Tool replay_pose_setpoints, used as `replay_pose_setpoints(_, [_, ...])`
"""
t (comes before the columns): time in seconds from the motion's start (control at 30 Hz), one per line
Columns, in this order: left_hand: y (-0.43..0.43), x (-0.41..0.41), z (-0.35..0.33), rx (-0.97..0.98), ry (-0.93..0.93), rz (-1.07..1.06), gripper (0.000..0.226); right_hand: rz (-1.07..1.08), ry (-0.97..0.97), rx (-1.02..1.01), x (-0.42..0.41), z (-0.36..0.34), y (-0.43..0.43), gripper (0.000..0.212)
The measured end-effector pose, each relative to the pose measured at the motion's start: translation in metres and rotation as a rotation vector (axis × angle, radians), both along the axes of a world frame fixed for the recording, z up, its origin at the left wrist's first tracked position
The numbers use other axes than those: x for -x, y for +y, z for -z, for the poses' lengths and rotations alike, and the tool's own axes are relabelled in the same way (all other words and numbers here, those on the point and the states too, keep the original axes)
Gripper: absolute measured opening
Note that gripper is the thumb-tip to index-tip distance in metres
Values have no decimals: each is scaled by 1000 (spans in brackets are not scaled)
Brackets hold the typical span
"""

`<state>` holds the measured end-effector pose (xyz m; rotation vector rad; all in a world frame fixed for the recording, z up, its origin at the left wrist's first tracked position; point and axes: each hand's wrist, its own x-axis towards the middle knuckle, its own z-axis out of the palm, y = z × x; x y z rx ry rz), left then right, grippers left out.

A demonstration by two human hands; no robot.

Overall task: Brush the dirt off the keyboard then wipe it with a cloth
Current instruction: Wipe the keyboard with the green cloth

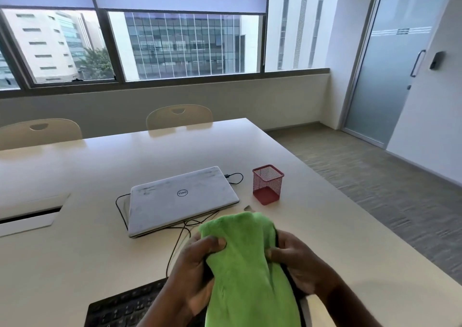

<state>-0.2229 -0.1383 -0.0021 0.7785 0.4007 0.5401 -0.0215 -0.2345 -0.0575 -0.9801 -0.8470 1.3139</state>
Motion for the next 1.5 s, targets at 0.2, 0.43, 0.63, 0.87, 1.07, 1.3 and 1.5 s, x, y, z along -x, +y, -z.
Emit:
replay_pose_setpoints(0.2, [6, -49, 10, -175, 270, -103, 30, 398, -151, 73, -57, -17, -30, 50])
replay_pose_setpoints(0.43, [-19, -128, 21, -273, 405, -70, 15, 746, -730, 314, -140, -29, -71, 21])
replay_pose_setpoints(0.63, [-35, -188, 30, -310, 463, -9, 21, 759, -909, 435, -206, -33, -91, 37])
replay_pose_setpoints(0.87, [-33, -223, 48, -444, 592, -2, 16, 711, -1066, 521, -239, -21, -84, 45])
replay_pose_setpoints(1.07, [-28, -212, 54, -1336, 938, 76, 36, 461, -1468, 627, -196, 18, -68, 114])
replay_pose_setpoints(1.3, [-6, -140, 24, -1633, 1241, 579, 121, 83, -1642, 681, -166, 42, -68, 113])
replay_pose_setpoints(1.5, [-5, -93, 33, -1631, 1437, 806, 136, -37, -1738, 439, -161, 45, -65, 66])
